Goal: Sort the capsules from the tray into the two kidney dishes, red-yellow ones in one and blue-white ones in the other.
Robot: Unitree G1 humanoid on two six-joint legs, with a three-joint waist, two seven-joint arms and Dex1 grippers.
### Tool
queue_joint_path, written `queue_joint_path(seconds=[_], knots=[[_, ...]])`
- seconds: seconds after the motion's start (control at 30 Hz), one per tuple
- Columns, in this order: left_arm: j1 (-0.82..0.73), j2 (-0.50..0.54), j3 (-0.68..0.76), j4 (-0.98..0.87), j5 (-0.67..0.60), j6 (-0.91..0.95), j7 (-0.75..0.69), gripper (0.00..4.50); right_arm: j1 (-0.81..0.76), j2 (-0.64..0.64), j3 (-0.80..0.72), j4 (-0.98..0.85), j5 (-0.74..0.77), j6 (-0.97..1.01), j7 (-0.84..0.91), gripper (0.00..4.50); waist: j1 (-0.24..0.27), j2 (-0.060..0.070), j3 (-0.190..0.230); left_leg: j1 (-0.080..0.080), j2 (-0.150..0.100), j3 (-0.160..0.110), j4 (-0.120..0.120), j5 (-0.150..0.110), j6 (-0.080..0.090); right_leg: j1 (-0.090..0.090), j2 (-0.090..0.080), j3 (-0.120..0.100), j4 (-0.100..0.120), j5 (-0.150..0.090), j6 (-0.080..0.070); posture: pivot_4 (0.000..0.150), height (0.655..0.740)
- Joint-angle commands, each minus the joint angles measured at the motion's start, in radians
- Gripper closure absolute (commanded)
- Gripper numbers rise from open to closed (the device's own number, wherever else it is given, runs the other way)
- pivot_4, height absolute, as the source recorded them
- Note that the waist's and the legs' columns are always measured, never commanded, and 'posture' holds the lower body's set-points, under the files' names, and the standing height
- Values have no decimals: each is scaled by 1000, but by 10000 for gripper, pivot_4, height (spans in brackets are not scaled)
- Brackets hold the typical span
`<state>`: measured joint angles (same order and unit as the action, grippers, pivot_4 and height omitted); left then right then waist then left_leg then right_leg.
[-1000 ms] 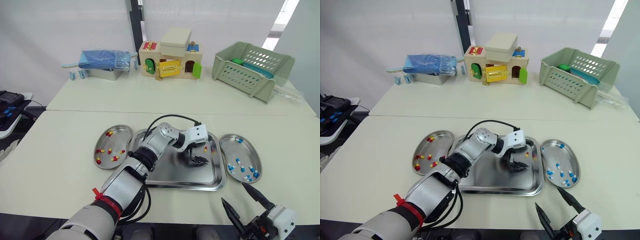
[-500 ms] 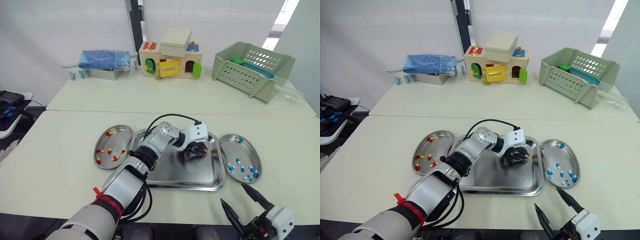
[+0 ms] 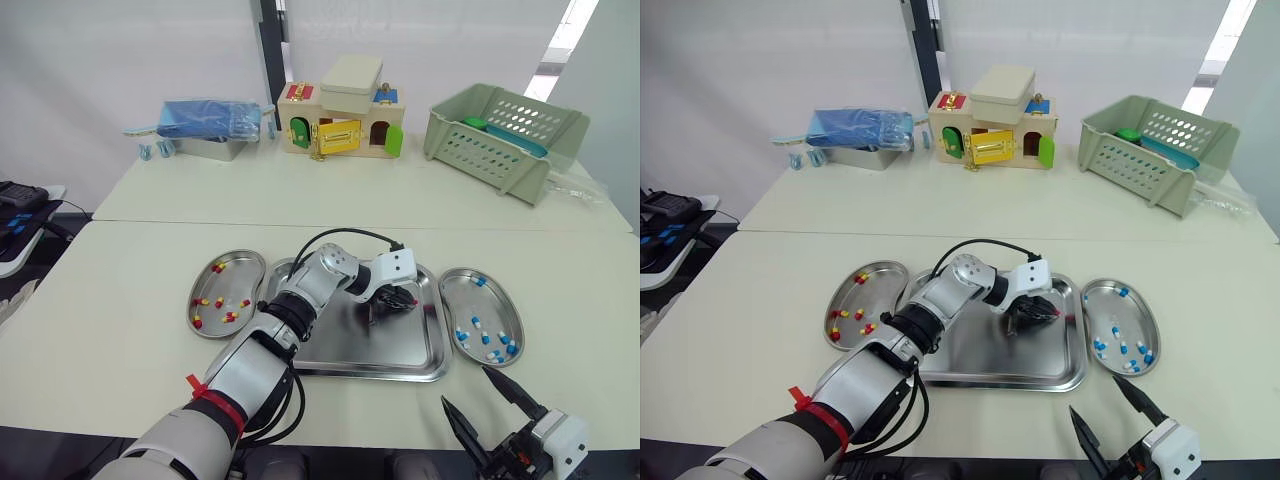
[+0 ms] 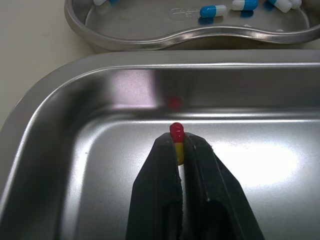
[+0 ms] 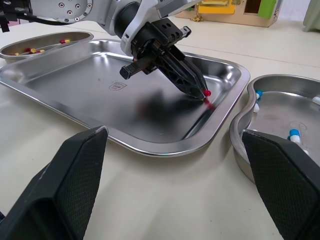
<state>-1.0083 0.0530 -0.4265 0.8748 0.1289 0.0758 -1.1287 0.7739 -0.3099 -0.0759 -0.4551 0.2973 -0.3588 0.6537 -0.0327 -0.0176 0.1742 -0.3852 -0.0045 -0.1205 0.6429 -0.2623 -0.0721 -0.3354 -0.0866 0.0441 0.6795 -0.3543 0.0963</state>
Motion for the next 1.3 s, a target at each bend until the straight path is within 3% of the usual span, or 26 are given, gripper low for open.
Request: queue_joint_path(seconds=[0.03,0.23,0.5,0.67,1.0,1.3], knots=[[5,3,-9,-5,19,-5,-6,43671,10,-9,4,-27,12,-22,2,0,0,0,0,0,0,0,0,0,0,0,0,0,0,0,0,1500,7400],[14,27,18,-73,-19,31,-44,43671,16,-19,5,-28,12,-28,12,0,-2,0,0,0,0,0,0,0,0,0,0,0,0,0,0,1500,7400],[121,221,94,-447,-125,273,-147,43671,1,-111,-12,-42,50,-5,75,0,-8,1,0,0,0,0,0,0,0,0,0,0,0,0,0,1500,7400],[210,388,166,-703,-156,425,-115,43671,-81,-169,11,-6,80,32,130,0,-8,1,0,0,0,-1,1,0,0,1,0,-1,1,0,0,1500,7400],[433,689,393,-935,-229,631,3,43671,-187,-246,24,30,147,85,245,0,-5,1,0,0,1,-3,1,0,0,1,0,-1,0,0,0,1500,7400],[565,789,511,-959,-283,682,98,43671,-235,-259,14,69,161,103,296,0,0,1,0,1,1,-2,1,0,0,1,0,-1,0,0,0,1500,7400]])
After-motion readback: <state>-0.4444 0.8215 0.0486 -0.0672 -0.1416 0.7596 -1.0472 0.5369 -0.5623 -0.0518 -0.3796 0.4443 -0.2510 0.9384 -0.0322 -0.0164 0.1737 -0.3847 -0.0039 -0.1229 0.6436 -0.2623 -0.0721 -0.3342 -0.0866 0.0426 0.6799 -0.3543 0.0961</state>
